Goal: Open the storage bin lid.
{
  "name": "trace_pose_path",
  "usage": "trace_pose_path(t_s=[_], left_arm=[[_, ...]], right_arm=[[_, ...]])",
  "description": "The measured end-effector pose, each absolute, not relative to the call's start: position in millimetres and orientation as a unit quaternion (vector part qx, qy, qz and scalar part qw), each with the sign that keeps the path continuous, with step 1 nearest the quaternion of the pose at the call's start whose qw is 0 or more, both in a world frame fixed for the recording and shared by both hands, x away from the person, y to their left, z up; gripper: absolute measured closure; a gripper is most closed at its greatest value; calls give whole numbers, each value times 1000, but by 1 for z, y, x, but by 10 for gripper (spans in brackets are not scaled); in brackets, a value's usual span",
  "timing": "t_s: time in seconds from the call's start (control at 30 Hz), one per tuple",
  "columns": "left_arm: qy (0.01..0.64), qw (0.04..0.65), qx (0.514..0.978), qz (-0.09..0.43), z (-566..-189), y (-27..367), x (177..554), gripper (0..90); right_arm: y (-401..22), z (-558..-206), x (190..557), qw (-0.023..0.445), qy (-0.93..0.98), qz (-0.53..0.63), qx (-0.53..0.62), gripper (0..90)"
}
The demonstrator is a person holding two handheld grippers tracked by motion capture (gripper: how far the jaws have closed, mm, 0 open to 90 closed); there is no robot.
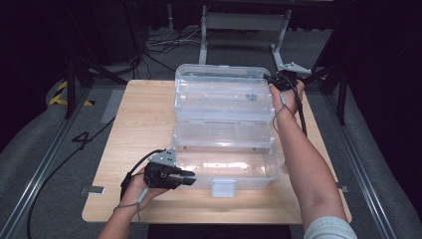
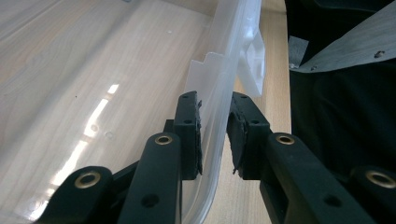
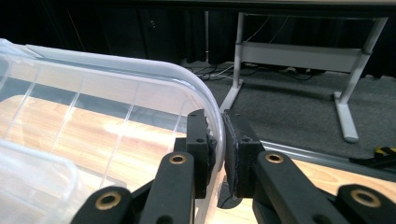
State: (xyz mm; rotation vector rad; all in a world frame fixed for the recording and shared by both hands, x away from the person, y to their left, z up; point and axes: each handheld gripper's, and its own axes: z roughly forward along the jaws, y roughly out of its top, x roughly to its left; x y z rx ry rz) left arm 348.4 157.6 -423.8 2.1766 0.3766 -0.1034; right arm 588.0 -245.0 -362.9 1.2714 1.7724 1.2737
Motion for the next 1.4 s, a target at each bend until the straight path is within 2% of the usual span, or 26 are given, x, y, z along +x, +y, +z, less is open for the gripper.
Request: trace_pose_path(t_s=[0.27,0.43,1.4], left_arm=[[154,452,878,-43,-424,158,348,748],[155,451,878,-46,-424,158,349,748],[163,444,880,-51,-423,157,349,745]], right_arm=[[-247,-370,593,292,670,481,484,824],[-252,-378,598,262,665,488,500,830],[-252,-398,609,239,673,468,521,827]])
